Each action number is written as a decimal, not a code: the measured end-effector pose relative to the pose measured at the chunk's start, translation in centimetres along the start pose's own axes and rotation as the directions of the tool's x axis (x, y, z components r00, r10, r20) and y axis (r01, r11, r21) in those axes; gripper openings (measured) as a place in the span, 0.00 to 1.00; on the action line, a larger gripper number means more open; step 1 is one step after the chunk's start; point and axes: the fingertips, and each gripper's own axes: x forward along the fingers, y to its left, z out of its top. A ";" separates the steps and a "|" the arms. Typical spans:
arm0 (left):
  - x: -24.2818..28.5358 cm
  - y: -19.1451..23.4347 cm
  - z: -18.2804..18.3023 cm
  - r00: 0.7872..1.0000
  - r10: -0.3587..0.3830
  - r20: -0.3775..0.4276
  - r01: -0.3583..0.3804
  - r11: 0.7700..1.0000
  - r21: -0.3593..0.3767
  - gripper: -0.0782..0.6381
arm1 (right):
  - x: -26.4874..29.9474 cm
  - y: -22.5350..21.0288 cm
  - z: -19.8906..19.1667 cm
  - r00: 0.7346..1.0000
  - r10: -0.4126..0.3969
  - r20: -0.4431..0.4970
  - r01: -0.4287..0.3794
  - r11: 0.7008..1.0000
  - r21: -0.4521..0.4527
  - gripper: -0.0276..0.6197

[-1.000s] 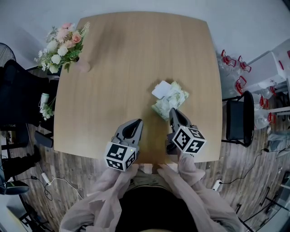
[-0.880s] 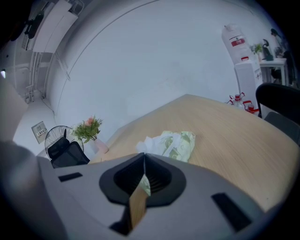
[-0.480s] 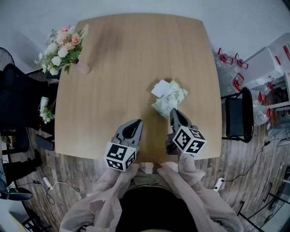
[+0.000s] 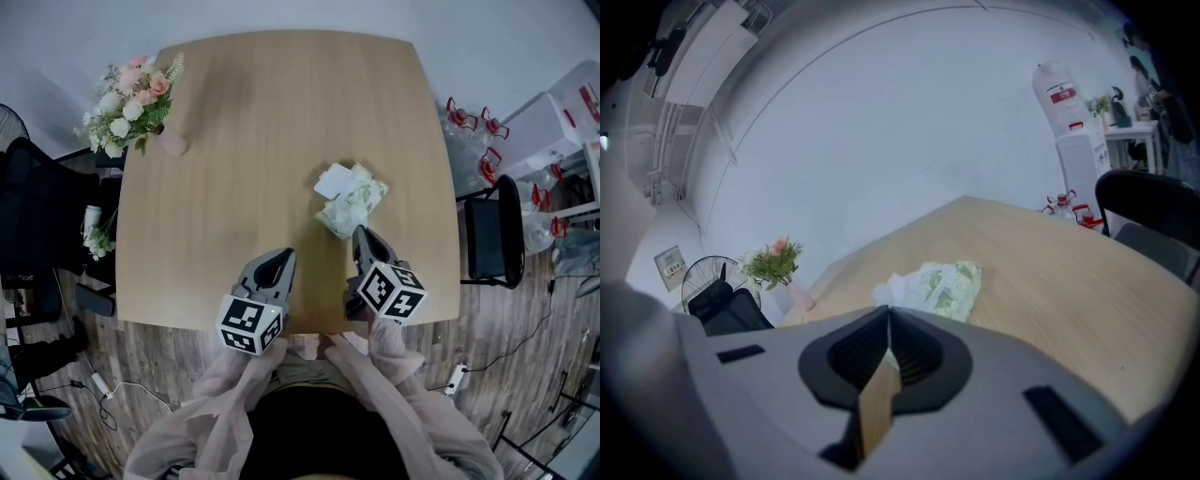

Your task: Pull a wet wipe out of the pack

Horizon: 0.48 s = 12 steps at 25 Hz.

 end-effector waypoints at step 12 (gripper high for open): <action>-1.3 0.2 -0.1 1.000 -0.028 -0.003 0.028 0.999 0.016 0.12 | -0.9 1.0 -0.8 0.999 -0.022 0.024 0.022 1.000 0.013 0.06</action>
